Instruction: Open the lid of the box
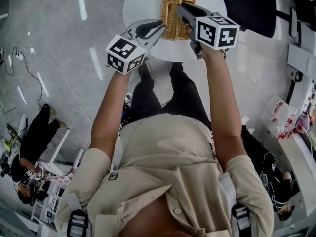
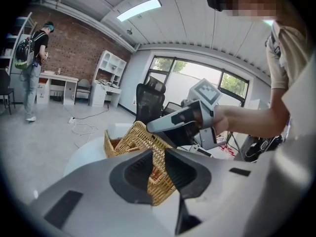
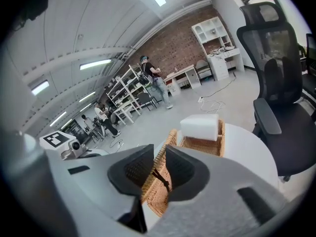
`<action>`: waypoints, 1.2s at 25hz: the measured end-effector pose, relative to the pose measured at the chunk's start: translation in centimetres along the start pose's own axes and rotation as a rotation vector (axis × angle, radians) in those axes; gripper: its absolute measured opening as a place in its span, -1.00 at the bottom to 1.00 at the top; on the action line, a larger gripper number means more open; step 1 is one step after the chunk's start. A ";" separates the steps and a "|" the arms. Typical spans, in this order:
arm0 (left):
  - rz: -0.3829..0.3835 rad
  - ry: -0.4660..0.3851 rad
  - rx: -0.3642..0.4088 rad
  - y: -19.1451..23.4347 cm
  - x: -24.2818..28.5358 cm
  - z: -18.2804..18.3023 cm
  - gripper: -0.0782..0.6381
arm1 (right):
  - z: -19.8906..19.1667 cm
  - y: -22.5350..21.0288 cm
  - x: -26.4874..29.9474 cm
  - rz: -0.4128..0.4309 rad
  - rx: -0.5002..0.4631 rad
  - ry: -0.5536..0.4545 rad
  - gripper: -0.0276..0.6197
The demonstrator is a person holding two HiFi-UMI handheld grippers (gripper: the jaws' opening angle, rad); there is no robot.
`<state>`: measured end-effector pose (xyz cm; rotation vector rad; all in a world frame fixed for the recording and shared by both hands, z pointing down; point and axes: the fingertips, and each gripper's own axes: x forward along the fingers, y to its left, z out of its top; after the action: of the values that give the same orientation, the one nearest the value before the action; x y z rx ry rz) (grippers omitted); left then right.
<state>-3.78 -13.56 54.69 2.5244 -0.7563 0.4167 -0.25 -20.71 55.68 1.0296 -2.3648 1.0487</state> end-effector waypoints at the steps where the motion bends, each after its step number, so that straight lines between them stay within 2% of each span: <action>1: -0.005 0.003 0.001 -0.1 0.0 0.0 -0.59 | 0.1 0.3 0.2 0.007 -0.001 0.000 -0.73; 2: -0.008 0.007 0.001 -0.1 -0.1 0.0 -0.51 | 0.3 0.7 0.5 0.012 -0.003 0.001 -0.73; 8: -0.001 0.029 0.005 -1.9 1.0 0.0 -0.36 | 0.5 0.8 0.0 0.031 -0.024 0.003 -0.73; 13: 0.020 0.031 0.005 -1.4 0.3 0.6 -0.29 | 0.8 1.7 0.8 0.042 -0.034 0.013 -0.73; 18: 0.046 0.093 0.011 -1.5 0.8 0.4 -0.27 | 1.1 2.2 1.0 0.058 -0.040 0.016 -0.72; 21: 0.063 0.113 -0.006 -1.2 0.7 0.2 -0.27 | 1.0 2.5 1.1 0.067 -0.047 0.029 -0.73; 30: 0.098 0.157 0.025 0.1 -0.8 -0.3 -0.27 | 0.7 3.6 2.0 0.073 -0.070 0.080 -0.70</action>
<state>-4.57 -13.17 54.61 2.4497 -0.8206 0.6531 -4.24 -20.55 54.56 0.8662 -2.3722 1.0060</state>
